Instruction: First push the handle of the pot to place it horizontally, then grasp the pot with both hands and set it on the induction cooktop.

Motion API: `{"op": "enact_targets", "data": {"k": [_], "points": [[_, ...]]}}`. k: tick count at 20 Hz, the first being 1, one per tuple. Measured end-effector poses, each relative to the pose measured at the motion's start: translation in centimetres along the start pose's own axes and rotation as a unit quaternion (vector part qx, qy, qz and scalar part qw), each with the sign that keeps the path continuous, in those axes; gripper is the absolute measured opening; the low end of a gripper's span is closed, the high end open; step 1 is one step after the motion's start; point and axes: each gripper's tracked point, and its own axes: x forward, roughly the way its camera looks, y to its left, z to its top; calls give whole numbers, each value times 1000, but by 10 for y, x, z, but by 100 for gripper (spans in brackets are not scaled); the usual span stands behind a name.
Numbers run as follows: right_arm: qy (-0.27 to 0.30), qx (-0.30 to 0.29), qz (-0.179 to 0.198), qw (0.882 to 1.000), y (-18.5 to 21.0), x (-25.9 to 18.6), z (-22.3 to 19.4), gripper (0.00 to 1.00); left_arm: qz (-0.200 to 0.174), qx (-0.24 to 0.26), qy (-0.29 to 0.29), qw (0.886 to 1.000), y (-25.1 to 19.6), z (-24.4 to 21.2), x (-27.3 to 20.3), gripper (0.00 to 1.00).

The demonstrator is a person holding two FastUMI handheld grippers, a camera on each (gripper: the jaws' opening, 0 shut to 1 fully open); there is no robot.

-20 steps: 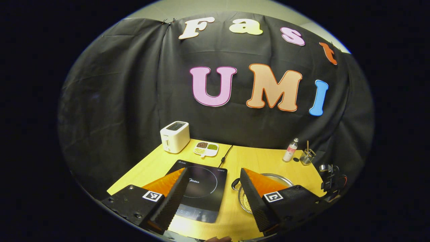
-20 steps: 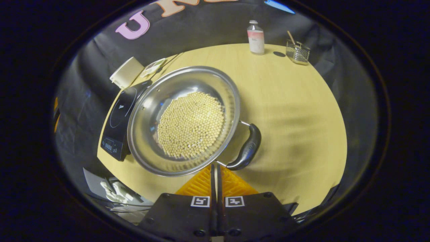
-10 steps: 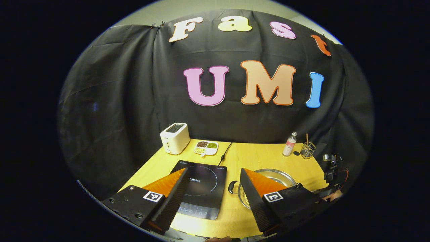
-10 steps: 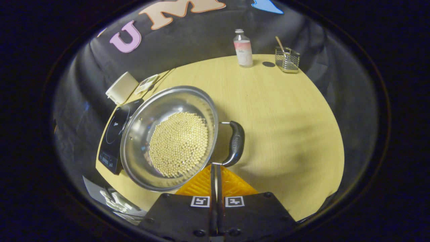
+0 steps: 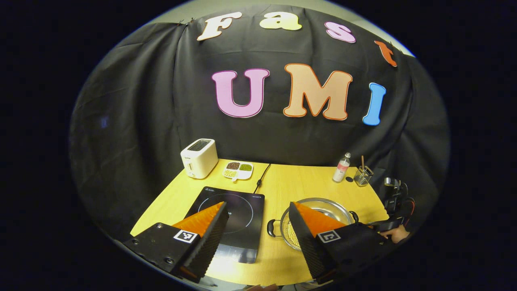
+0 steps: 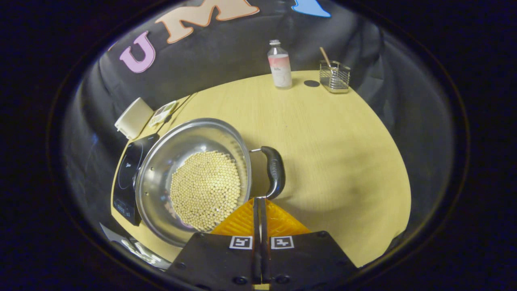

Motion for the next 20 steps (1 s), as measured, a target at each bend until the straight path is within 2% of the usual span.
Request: {"op": "enact_targets", "data": {"k": [2, 3, 4, 8, 10, 11, 12, 13, 15, 16, 19, 20], "points": [[-10, 6, -22, 1000, -3, -10, 7, 3, -13, 13, 7, 1000, 4, -3, 10, 92], [-16, 10, -31, 999, -5, -15, 10, 0, -25, 18, 5, 1000, 4, -2, 15, 93], [-19, 14, -42, 999, -8, -20, 12, 3, -40, 20, 6, 999, 1, -1, 22, 93], [-36, 15, -80, 996, -11, -43, 26, 2, -94, 0, 45, 995, -10, -23, 50, 93], [-49, 10, -95, 994, -8, -54, 33, 8, -120, -13, 65, 991, -18, -35, 62, 94], [-56, 5, -101, 993, -5, -58, 37, 15, -132, -17, 77, 988, -23, -44, 68, 97], [-57, -2, -110, 992, -4, -60, 37, 18, -140, -18, 90, 986, -25, -51, 74, 93], [-57, -11, -119, 991, -3, -61, 37, 35, -144, -16, 102, 984, -27, -58, 80, 93], [-56, -28, -130, 990, 0, -62, 37, 53, -139, -3, 117, 983, -26, -66, 90, 93], [-56, -36, -132, 989, -1, -61, 37, 53, -135, 0, 119, 984, -27, -67, 94, 93], [-46, -45, -132, 989, -8, -47, 41, 66, -123, 0, 139, 983, -34, -82, 108, 93], [-43, -43, -125, 990, -8, -43, 43, 66, -116, 2, 148, 982, -36, -89, 113, 93]]}}
